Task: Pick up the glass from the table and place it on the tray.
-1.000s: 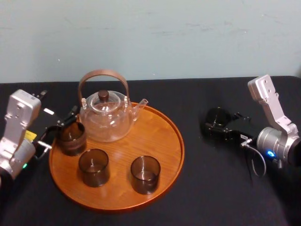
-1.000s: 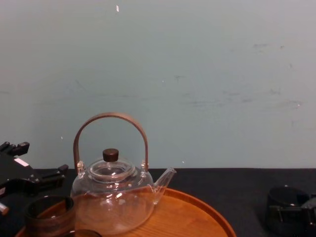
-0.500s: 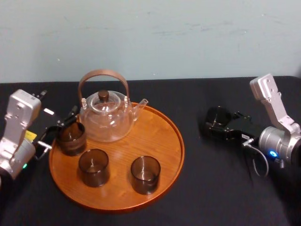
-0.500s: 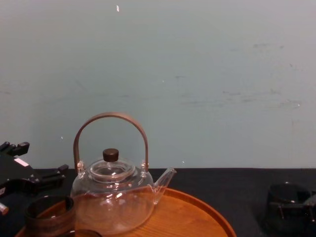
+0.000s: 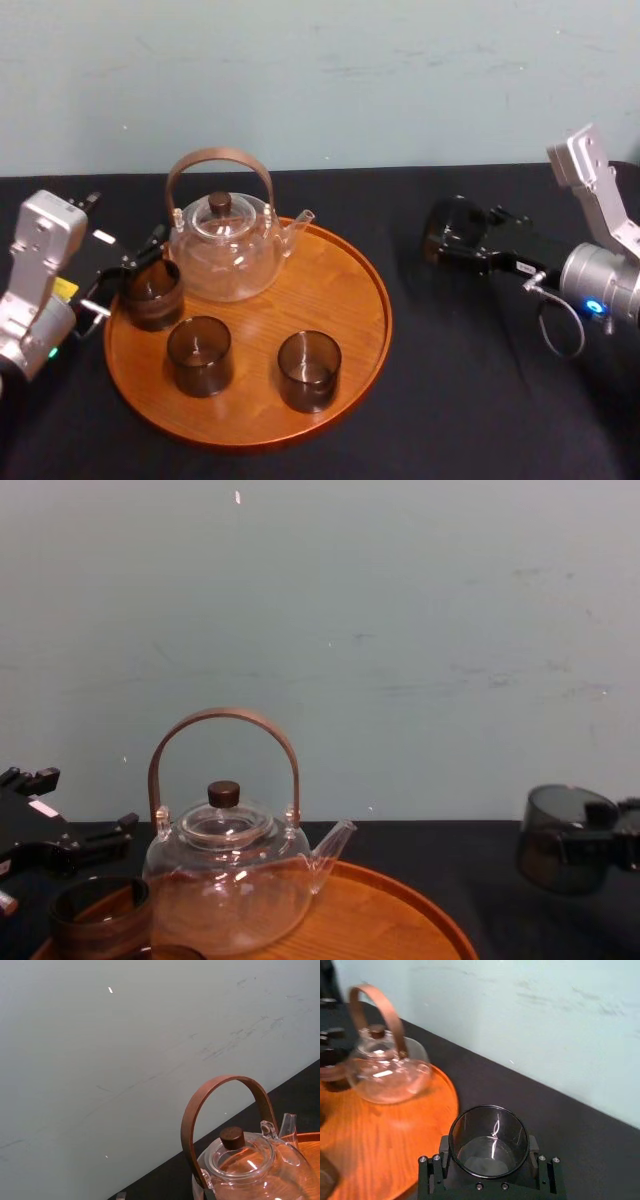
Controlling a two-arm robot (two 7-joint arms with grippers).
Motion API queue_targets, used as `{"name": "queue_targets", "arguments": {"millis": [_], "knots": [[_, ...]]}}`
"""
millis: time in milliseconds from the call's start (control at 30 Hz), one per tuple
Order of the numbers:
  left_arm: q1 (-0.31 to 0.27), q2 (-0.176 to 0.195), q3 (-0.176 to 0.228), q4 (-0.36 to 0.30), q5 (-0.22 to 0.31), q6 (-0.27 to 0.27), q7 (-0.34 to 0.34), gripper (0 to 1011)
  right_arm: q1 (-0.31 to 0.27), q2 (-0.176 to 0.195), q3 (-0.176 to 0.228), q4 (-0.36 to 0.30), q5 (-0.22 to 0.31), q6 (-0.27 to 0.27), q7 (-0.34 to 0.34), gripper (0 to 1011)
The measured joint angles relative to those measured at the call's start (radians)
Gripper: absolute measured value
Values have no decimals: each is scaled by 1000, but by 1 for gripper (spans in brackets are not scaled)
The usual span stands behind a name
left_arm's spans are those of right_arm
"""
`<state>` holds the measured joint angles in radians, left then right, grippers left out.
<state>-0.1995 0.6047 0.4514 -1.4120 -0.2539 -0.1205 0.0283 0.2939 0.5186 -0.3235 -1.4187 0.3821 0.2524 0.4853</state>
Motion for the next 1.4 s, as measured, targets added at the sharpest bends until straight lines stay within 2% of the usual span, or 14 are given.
{"name": "queue_targets", "arguments": {"millis": [267, 567, 867, 1400], "knots": [[0, 0, 0, 0, 0, 0, 0, 1001, 36, 4, -54, -14, 4, -37, 49, 902], [0, 0, 0, 0, 0, 0, 0, 1001, 91, -33, -133, 10, -1, -63, 80, 902], [0, 0, 0, 0, 0, 0, 0, 1002, 144, -84, -204, 77, -20, -84, 96, 902], [0, 0, 0, 0, 0, 0, 0, 1001, 182, -137, -265, 188, -35, -105, 117, 902]]}}
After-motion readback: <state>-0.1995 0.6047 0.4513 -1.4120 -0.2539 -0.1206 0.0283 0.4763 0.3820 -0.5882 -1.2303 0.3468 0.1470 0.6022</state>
